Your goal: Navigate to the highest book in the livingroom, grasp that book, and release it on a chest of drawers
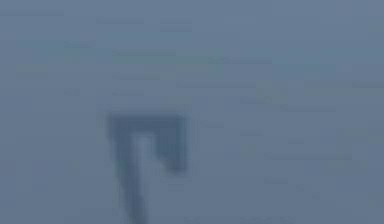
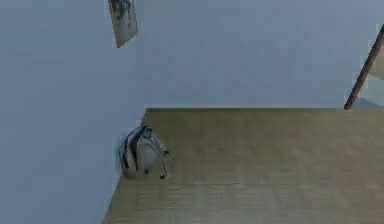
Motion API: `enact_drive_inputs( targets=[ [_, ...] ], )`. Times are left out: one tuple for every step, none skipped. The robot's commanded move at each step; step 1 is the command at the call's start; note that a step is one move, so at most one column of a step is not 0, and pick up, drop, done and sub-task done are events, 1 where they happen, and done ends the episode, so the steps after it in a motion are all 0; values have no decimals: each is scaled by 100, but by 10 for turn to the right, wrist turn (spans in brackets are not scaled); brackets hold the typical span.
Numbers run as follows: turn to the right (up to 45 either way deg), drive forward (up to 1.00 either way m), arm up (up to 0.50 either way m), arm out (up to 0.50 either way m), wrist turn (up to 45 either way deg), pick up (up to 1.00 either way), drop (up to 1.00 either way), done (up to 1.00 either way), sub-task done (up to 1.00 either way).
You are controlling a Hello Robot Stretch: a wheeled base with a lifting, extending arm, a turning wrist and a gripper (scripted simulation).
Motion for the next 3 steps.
enact_drive_inputs(
  targets=[
    [-450, 0, 0, 0, 0, 0, 0, 0, 0],
    [-450, 0, 0, 0, 0, 0, 0, 0, 0],
    [-450, 0, 0, 0, 0, 0, 0, 0, 0]
  ],
)
